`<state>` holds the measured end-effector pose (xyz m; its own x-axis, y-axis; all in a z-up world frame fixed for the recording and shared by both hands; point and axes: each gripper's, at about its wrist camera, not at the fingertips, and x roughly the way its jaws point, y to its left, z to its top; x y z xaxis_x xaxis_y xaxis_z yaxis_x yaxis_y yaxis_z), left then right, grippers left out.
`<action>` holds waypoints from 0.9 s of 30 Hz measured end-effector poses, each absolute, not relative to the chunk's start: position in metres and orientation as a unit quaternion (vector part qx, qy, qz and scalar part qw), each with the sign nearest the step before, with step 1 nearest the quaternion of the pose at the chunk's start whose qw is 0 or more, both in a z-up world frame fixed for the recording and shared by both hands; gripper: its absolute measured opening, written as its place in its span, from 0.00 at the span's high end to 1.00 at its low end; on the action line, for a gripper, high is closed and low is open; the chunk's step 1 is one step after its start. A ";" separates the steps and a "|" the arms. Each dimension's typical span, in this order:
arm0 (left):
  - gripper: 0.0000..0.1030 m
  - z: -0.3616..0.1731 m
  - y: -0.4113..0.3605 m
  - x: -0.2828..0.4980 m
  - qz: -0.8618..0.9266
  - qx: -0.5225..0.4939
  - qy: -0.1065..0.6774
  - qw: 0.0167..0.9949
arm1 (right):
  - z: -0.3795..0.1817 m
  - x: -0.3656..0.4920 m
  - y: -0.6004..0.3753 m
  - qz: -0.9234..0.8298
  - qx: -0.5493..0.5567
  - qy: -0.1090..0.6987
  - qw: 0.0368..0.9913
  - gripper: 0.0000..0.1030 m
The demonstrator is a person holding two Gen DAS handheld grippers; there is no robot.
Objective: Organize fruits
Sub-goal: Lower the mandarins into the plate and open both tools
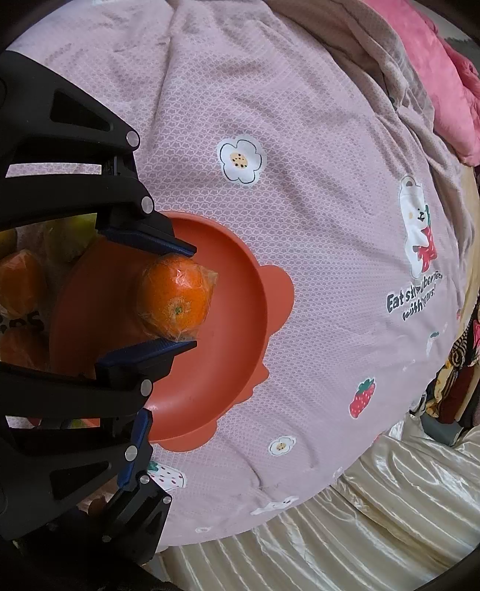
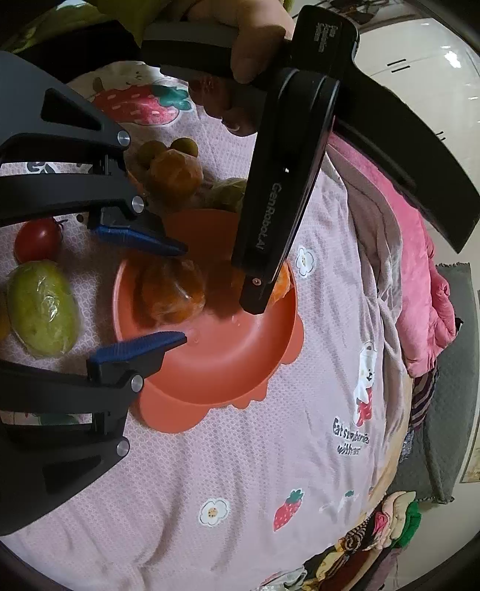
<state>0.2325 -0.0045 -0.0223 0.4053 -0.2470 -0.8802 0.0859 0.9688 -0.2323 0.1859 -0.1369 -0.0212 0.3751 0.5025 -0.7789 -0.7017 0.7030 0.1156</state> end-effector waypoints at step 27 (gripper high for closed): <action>0.50 0.007 0.014 0.203 -0.075 -0.087 0.495 0.861 | 0.000 0.165 -0.174 0.334 -0.084 0.409 0.845 0.37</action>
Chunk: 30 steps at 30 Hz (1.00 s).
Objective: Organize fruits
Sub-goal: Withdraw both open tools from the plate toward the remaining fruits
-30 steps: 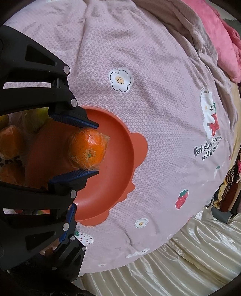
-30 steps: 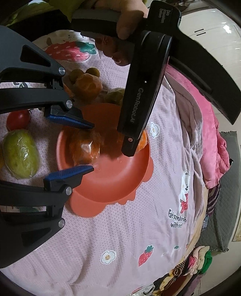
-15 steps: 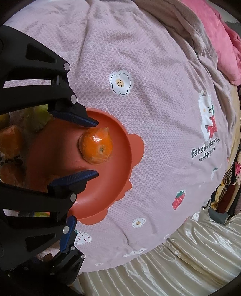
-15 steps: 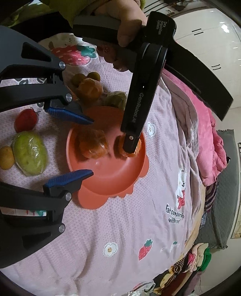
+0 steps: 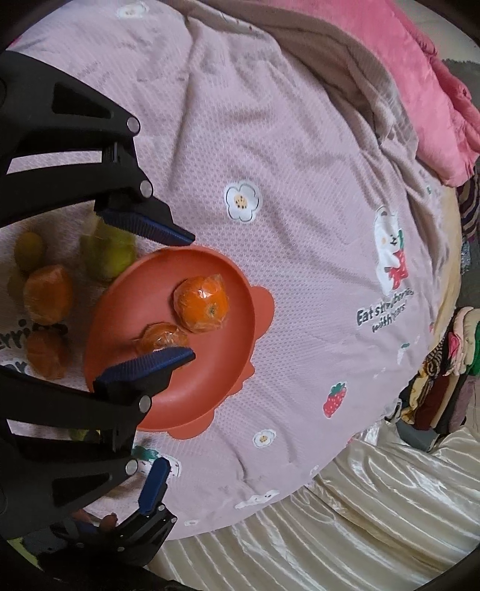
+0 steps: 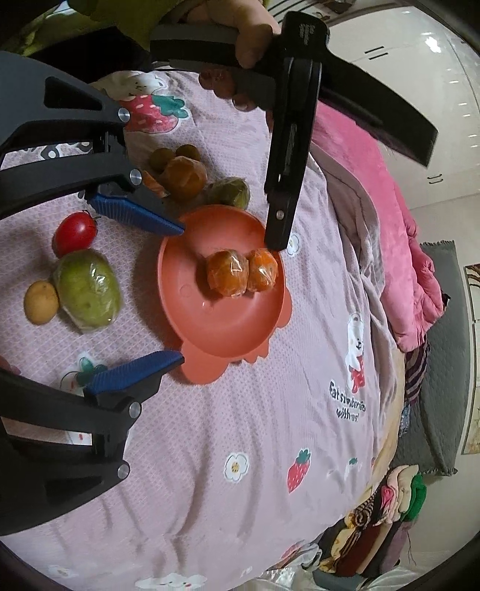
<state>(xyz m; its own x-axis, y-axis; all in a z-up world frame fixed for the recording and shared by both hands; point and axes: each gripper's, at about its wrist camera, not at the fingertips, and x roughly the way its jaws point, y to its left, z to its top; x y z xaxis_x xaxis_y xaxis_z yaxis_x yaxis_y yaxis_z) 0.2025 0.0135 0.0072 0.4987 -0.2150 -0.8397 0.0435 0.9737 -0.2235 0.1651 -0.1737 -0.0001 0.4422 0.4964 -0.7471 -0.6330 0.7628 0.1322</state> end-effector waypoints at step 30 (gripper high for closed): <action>0.17 0.057 0.022 0.137 -0.055 -0.081 0.424 0.901 | 0.025 0.144 -0.207 0.288 -0.071 0.385 0.874 0.15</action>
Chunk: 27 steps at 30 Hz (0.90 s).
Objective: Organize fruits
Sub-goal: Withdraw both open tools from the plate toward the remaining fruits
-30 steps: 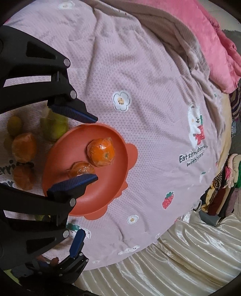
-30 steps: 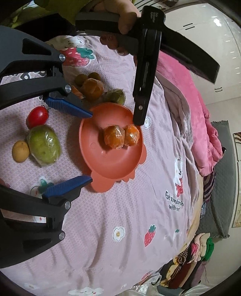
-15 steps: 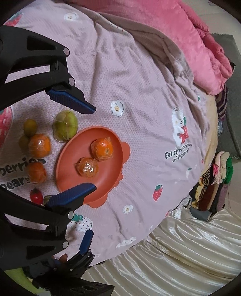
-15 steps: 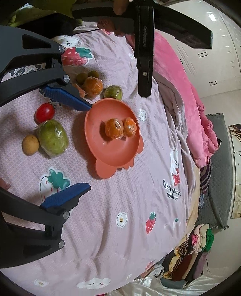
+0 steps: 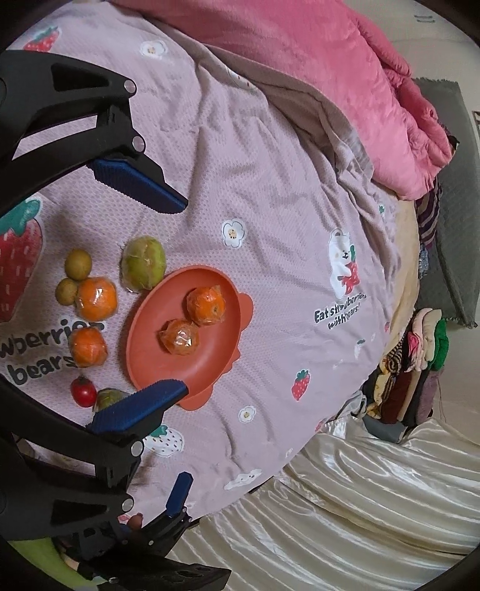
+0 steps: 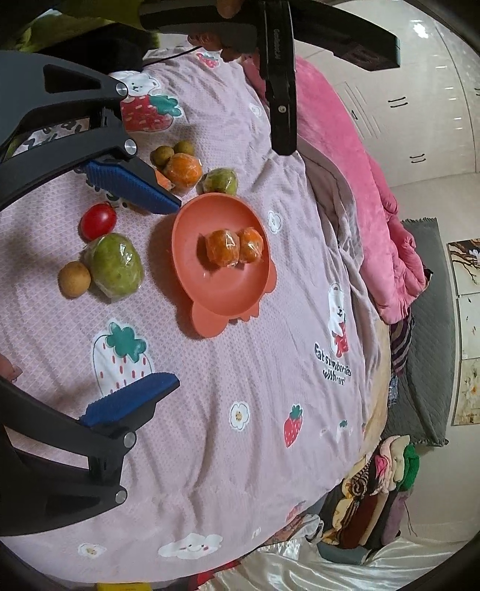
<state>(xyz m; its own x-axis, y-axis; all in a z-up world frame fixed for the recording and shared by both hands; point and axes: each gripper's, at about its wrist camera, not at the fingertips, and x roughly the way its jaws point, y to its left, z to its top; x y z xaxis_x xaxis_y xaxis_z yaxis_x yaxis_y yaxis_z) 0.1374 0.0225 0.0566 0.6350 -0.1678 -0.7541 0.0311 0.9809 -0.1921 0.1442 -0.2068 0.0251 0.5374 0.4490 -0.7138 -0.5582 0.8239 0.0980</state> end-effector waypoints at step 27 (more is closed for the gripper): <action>0.13 0.043 0.028 0.094 -0.044 -0.060 0.432 0.899 | 0.019 0.115 -0.207 0.288 -0.080 0.399 0.867 0.12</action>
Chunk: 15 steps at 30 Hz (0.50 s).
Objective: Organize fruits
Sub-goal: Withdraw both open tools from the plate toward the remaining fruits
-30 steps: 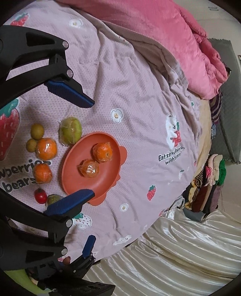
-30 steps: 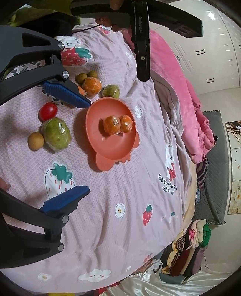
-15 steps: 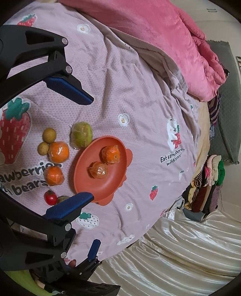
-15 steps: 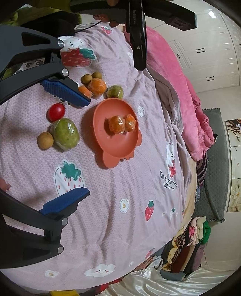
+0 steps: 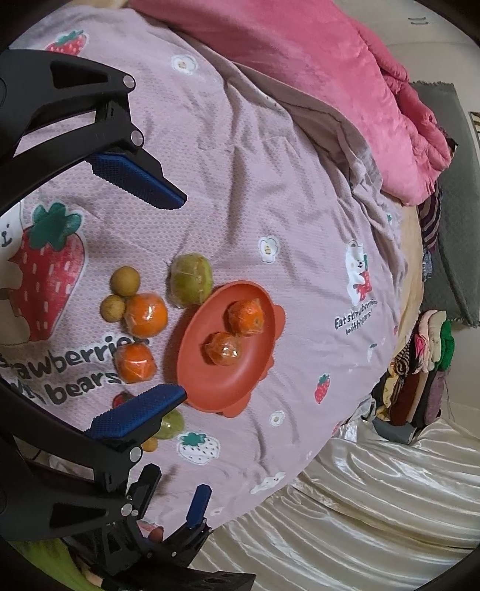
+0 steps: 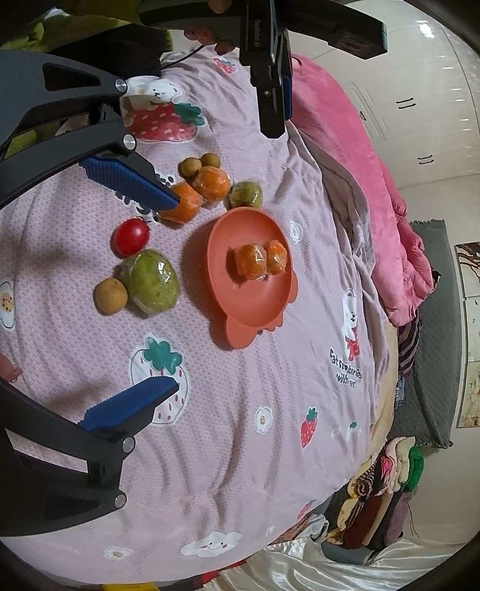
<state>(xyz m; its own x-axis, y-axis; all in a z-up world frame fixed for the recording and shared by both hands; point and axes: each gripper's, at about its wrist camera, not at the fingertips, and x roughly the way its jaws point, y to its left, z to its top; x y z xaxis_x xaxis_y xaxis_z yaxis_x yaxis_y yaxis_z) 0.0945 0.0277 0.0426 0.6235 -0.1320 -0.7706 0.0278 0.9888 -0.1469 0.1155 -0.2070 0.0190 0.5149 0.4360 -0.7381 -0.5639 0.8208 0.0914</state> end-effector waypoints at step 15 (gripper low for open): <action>0.13 0.022 0.018 0.081 -0.046 -0.044 0.450 0.891 | 0.006 0.109 -0.206 0.292 -0.082 0.414 0.858 0.12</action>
